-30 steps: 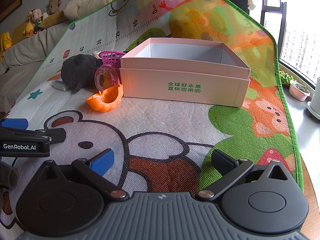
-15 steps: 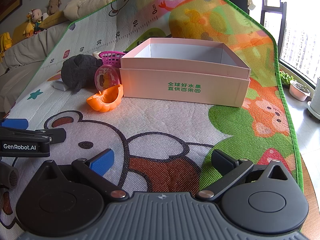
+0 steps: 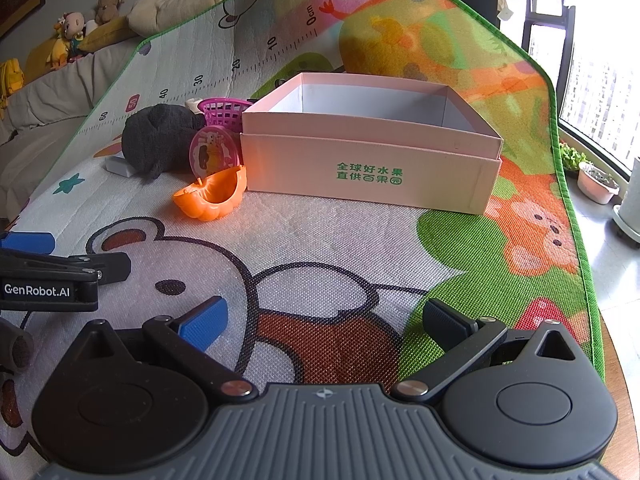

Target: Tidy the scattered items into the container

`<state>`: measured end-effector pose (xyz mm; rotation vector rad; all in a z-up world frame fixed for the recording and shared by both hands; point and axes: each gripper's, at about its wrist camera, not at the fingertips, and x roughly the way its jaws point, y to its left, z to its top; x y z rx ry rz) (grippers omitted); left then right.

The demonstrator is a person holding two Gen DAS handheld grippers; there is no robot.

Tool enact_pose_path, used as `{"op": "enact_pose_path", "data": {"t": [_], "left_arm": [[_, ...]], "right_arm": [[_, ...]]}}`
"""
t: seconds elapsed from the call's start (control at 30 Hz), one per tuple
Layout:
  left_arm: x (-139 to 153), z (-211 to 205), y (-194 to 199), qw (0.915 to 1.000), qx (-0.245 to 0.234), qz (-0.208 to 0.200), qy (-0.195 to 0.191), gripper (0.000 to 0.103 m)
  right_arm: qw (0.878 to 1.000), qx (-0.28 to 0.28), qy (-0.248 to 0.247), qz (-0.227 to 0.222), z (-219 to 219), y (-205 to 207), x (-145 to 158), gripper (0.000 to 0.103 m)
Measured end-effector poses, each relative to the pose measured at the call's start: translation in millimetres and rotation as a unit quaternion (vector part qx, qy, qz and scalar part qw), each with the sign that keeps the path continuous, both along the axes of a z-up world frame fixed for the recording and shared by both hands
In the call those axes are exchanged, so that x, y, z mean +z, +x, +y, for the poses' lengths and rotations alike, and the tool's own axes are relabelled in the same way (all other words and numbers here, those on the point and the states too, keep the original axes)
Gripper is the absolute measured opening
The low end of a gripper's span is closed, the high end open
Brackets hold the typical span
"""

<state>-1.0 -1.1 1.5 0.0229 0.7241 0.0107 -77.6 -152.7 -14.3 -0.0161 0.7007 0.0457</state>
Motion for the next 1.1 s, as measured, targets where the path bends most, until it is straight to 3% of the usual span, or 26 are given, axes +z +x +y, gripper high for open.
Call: {"op": "enact_pose_path", "data": {"t": [0.7, 0.83, 0.97, 1.1], "left_arm": [[5, -1, 10, 0.9994, -0.023, 0.022, 0.011, 0.103], [3, 3, 12, 0.9993, -0.029, 0.024, -0.001, 0.103], [3, 6, 13, 0.999, -0.04, 0.019, -0.004, 0.103], [15, 24, 14, 0.9974, -0.054, -0.017, -0.045, 0.103]], "right_arm": [[0.999, 0.022, -0.001, 0.024, -2, 4, 3, 0.103], [0.999, 0.027, -0.002, 0.033, -2, 3, 5, 0.103], [0.996, 0.068, -0.006, 0.054, 3, 3, 12, 0.103], [0.994, 0.103, -0.033, 0.012, 17, -4, 28, 0.103]]}}
